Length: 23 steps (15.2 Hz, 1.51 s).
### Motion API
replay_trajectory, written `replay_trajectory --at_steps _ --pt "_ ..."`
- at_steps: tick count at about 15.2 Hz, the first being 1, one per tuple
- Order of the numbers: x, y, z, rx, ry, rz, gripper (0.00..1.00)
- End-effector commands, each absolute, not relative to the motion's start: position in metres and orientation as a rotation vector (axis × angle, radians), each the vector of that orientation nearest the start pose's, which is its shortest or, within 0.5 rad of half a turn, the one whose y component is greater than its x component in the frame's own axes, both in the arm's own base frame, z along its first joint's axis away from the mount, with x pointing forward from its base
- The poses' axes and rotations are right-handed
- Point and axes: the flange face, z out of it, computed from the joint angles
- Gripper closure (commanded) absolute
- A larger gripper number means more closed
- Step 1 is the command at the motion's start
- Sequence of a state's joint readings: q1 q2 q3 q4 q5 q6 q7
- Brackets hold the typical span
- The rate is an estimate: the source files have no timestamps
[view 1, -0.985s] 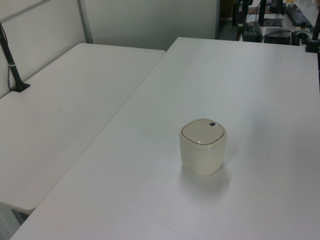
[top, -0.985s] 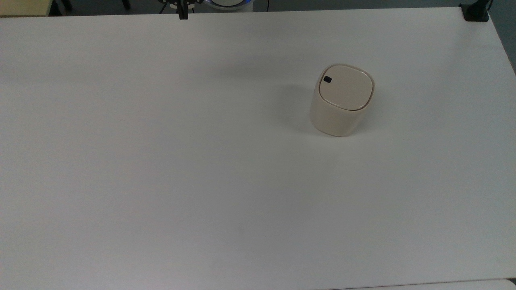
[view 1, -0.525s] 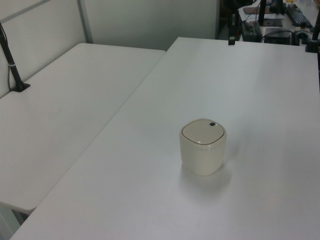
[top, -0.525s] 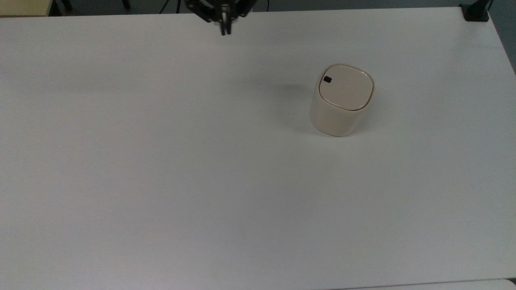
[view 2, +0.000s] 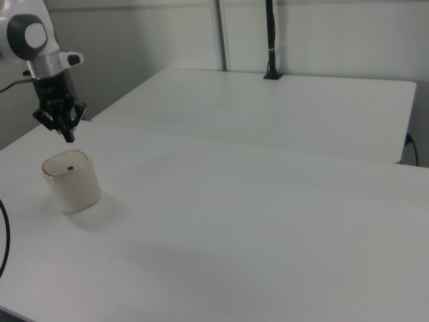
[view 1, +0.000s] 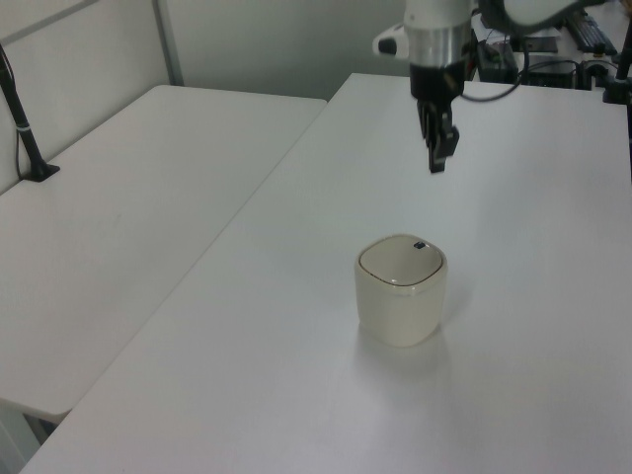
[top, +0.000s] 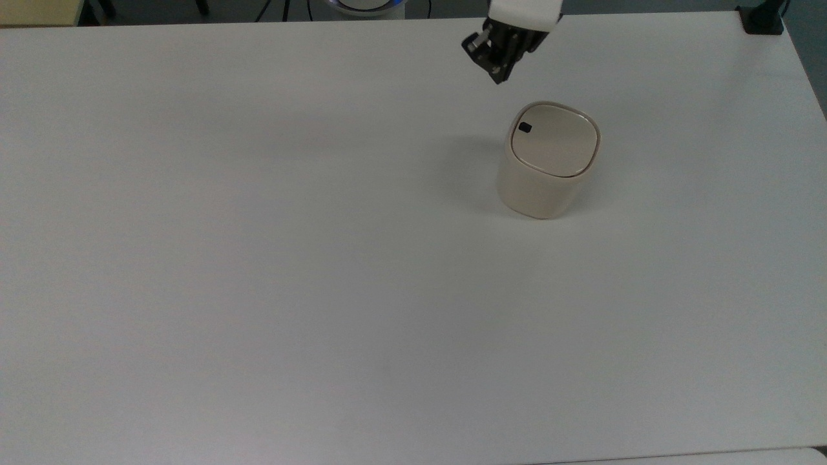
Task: Open the trash bin
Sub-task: 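Move the gripper over the cream trash bin and lower onto its lid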
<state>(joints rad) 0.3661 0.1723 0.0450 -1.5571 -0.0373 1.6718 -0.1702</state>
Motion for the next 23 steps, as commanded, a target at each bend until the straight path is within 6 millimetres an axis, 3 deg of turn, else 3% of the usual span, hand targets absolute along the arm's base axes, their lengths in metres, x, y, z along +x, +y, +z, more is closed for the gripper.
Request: replay_trajectory --at_steps 1,6,16,18,19,22,23 --pt "0.566 0.272 0.496 -3.011 -1.014 0.041 0.92" --pt "0.568 0.303 0.457 -2.974 -1.117 0.065 0.92" --pt "0.575 0.305 0.424 -2.997 -1.148 0.120 0.92" --pt "0.575 0.305 0.437 -2.995 -1.138 0.096 0.92" --pt "0.576 0.302 0.459 -2.993 -1.124 0.044 0.91" --pt "0.579 0.276 0.503 -3.023 -1.049 -0.039 0.91" --pt "0.584 0.259 0.513 -3.041 -1.004 -0.063 0.91"
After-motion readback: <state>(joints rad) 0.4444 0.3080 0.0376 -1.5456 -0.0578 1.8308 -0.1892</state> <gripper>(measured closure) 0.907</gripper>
